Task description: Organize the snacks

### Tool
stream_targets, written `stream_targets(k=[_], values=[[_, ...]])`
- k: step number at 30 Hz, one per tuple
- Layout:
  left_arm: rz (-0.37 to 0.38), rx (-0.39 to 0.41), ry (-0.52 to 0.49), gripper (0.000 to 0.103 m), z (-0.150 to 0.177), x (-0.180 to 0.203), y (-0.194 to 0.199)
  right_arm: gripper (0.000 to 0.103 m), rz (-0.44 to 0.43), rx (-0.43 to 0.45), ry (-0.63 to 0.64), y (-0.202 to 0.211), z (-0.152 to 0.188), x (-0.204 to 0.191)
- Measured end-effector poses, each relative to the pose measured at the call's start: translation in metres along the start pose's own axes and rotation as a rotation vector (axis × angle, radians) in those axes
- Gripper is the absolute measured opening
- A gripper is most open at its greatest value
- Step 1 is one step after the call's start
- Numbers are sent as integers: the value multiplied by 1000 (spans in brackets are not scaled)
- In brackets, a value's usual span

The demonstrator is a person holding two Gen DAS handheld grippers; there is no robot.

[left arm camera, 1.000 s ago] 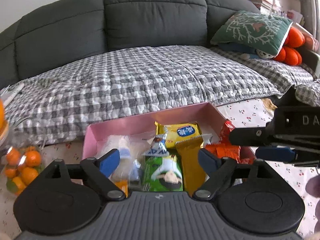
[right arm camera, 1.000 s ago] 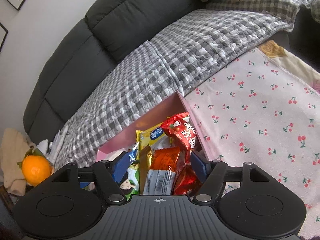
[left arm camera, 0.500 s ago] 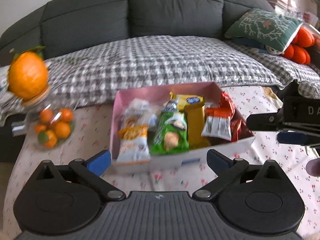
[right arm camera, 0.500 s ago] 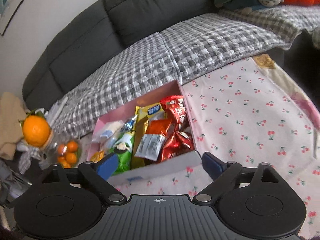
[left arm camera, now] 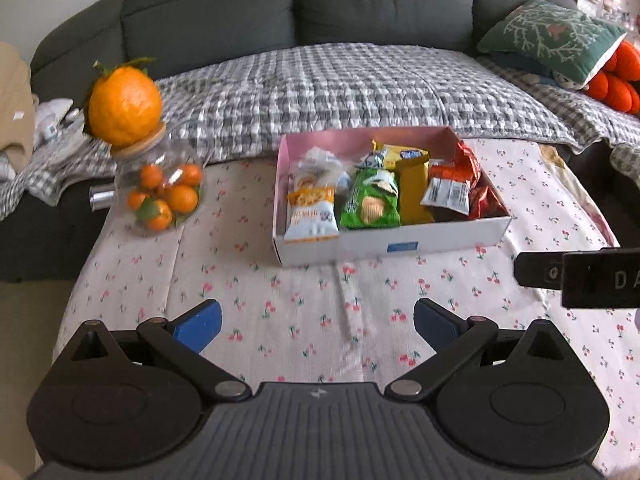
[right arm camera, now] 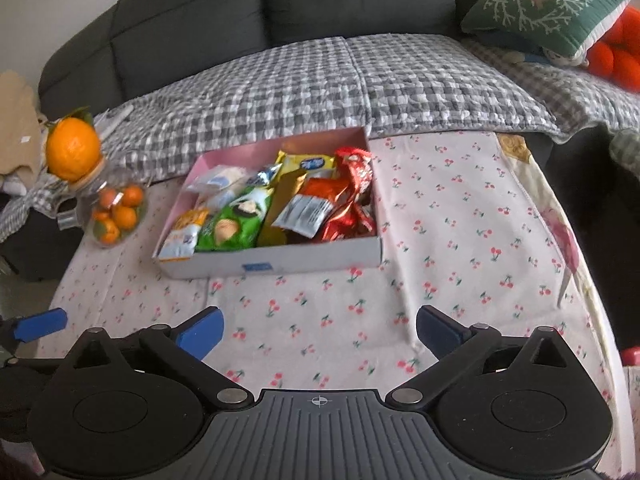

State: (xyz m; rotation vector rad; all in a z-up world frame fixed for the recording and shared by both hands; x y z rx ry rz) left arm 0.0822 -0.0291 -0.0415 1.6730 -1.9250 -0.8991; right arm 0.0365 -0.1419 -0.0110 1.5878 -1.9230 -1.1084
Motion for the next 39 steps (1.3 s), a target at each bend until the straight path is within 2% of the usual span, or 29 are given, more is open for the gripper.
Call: stream_targets(k=[3, 7, 18, 39], values=[[0, -26, 31, 102, 8, -2, -1, 103, -6, -23, -28, 2, 5, -1], [5, -64, 40, 102, 13, -3, -3, 103, 20, 6, 11, 8, 5, -5], [-1, -71, 81, 102, 13, -9, -3, 103, 79, 18, 80, 0, 10, -12], [-16, -70, 96, 102, 12, -12, -2, 103, 84, 8, 93, -1, 13, -15]])
Point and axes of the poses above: each gripper's, at about its wrist camera, not at the fingertips, and y roughly against the way its jaws point, x to its right, z to its underside, the point moved 5 cm from there along -y, roughly the way its jaws point
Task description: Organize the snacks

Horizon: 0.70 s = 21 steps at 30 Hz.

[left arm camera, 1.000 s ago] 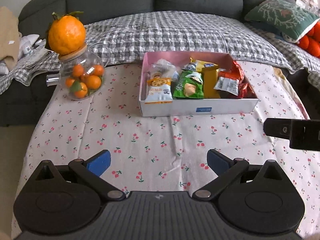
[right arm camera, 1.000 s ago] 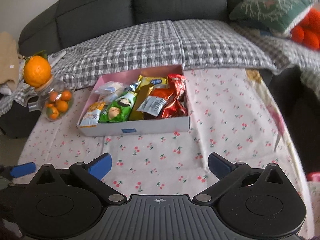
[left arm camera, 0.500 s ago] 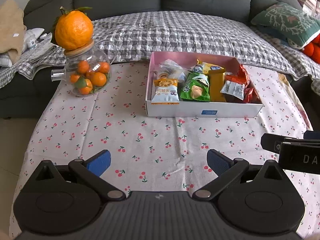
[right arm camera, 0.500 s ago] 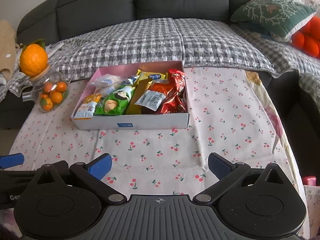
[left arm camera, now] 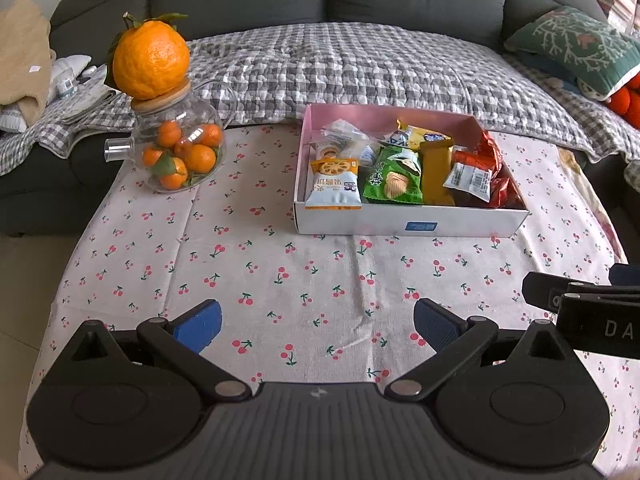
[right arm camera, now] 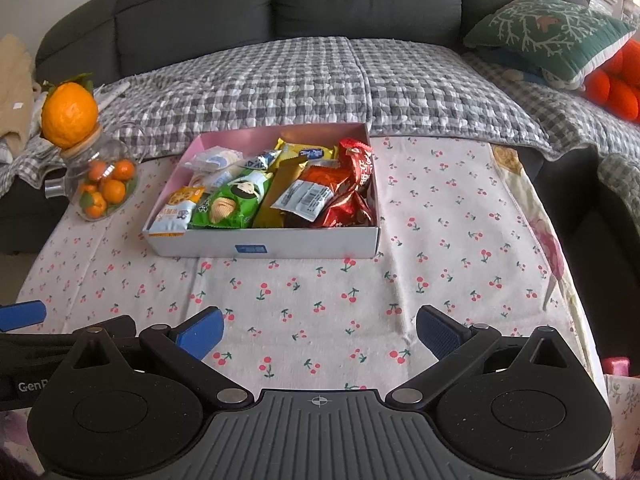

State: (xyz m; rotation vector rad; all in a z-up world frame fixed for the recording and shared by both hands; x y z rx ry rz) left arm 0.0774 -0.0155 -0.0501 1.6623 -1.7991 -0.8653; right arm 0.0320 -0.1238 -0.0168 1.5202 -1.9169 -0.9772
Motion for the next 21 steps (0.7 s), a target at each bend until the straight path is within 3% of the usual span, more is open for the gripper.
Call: stream_targets(k=[21], values=[[-1, 0, 2, 102, 0, 1, 0, 103, -6, -13, -10, -1, 1, 1]])
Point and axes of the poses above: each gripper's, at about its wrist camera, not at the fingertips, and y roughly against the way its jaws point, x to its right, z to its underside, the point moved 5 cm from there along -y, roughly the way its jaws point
